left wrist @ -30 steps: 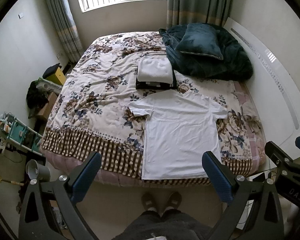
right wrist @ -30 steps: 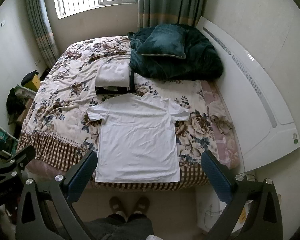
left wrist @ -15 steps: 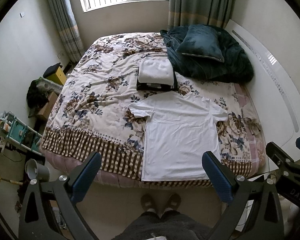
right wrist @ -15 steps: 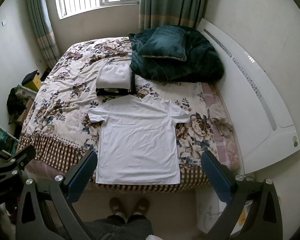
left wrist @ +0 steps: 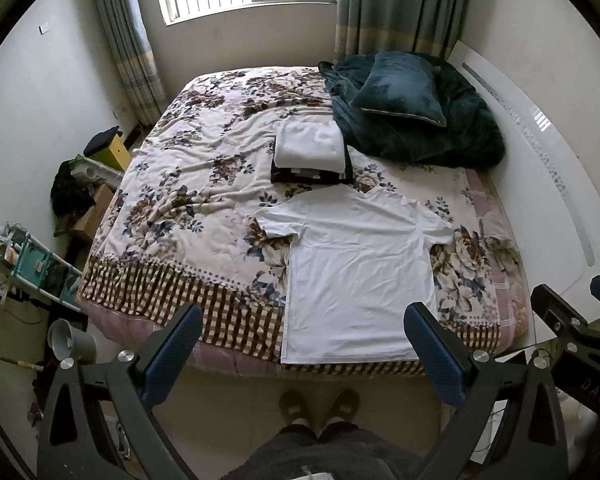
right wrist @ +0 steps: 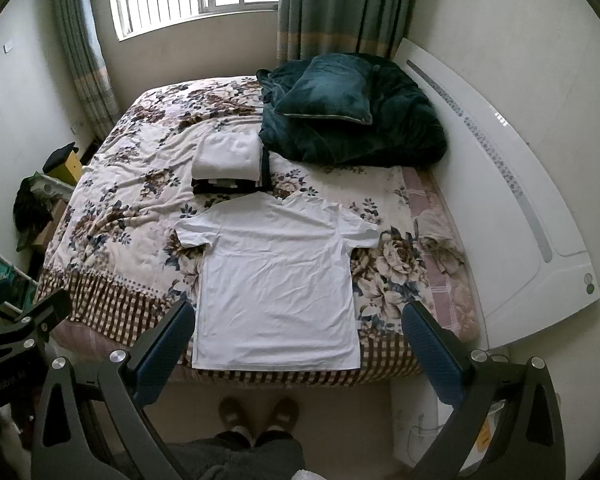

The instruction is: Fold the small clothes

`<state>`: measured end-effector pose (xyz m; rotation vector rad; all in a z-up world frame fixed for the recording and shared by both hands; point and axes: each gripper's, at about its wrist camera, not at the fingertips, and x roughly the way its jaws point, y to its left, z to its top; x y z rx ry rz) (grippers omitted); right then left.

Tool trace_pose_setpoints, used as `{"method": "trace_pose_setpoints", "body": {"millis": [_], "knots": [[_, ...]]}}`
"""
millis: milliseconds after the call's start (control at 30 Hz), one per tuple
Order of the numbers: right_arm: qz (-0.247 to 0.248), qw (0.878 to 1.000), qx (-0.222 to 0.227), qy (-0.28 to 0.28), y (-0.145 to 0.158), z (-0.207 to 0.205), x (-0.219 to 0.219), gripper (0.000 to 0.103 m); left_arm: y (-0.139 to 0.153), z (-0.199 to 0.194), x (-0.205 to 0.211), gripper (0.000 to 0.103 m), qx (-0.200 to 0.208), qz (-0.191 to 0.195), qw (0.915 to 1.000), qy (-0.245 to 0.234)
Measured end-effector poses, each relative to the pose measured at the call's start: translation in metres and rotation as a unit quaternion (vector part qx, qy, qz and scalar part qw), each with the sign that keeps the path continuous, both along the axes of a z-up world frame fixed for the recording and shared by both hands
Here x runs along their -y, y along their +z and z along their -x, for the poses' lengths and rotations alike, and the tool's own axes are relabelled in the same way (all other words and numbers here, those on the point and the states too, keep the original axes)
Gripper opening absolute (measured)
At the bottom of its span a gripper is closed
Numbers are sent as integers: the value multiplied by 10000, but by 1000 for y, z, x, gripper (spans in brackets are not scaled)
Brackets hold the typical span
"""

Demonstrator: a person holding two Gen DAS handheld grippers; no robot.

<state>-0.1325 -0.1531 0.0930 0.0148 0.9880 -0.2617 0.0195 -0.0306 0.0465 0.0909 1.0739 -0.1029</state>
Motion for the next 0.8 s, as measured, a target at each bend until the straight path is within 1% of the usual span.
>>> {"method": "trace_pose_setpoints", "body": {"millis": [33,167,233,333,400,433,467,500,533,567,600,633,667,733,767,800], "knots": [[1,10000,-3,12,-4,2,1,103,1,-1,1,103,-2,7,10000,1],[-4,10000,8,11,-5,3,1,103,1,-1,2,103,10,19,10000,4],[-18,10000,7,-8,-1,2,1,103,-2,4,-2,103,29,7,10000,7],[-53,9999,-10,-127,3,-10,7,103,-4,-12,7,103,156,-48,9998,66],[-139,9995,-3,-300,-5,-24,16,103,-13,-31,11,103,306,-161,9994,84],[-205,9989,-17,-413,-18,-36,19,103,-22,-47,19,103,409,-236,9988,98],[-289,9983,8,-511,-23,-43,25,103,-33,-56,15,103,449,-268,9986,109],[-332,9973,-1,-661,-35,-53,33,103,-48,-75,21,103,490,-343,9981,125],[-329,9962,-24,-812,-51,-61,40,103,-59,-89,28,103,488,-375,9980,118],[-330,9951,10,-931,-63,-69,47,103,-70,-94,26,103,473,-385,9981,115],[-288,9938,23,-1076,-72,-81,56,103,-84,-111,35,103,441,-417,9981,108],[-249,9924,14,-1207,-88,-90,64,103,-98,-122,42,103,389,-455,9982,96],[-270,9911,23,-1306,-101,-101,74,103,-113,-138,49,103,275,-502,9983,92],[-294,9876,-30,-1545,-130,-126,97,103,-147,-169,65,103,108,-505,9986,104],[-331,9860,-37,-1634,-145,-137,110,103,-157,-175,67,103,58,-515,9986,107],[-336,9844,-31,-1725,-161,-149,124,103,-177,-193,80,103,-25,-490,9987,99]]}}
